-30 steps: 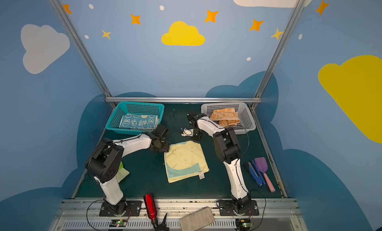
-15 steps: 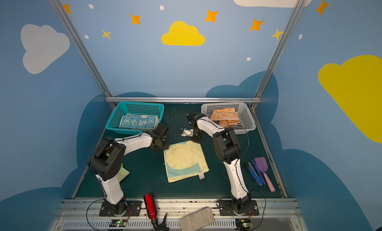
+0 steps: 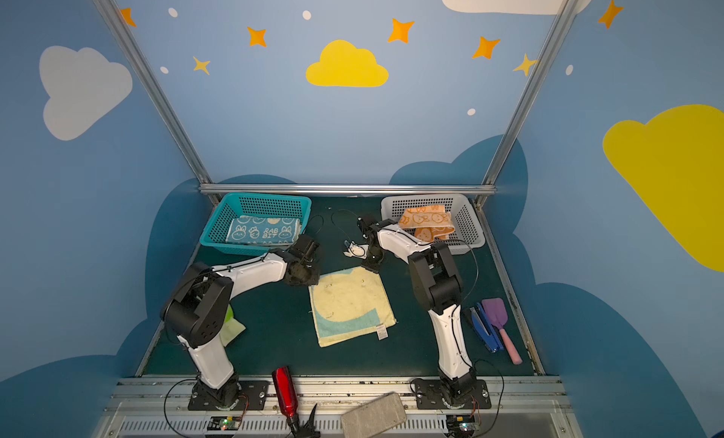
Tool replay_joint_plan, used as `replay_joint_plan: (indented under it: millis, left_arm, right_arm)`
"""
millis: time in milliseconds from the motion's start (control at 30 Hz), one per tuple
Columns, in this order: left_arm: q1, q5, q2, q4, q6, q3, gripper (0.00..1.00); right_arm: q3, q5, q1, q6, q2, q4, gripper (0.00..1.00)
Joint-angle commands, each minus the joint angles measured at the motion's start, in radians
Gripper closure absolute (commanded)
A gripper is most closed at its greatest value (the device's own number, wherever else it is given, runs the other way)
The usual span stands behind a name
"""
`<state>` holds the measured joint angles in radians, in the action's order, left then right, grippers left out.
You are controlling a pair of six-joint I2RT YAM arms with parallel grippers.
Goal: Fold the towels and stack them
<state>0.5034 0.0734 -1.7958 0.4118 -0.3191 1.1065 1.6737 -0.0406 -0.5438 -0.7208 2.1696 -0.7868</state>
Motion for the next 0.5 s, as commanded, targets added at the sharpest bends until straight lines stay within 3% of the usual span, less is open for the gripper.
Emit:
replay_joint_plan:
  millis: [0, 467]
  left_arm:
    - [-0.002, 0.116, 0.045, 0.030, 0.044, 0.025, 0.96]
    - [-0.013, 0.217, 0.101, 0.048, 0.192, 0.141, 0.96]
  right_arm:
    - [-0.010, -0.031, 0.014, 0.057, -0.080, 0.077, 1.00]
    - [-0.015, -0.054, 0.059, 0.176, -0.157, 0.195, 1.00]
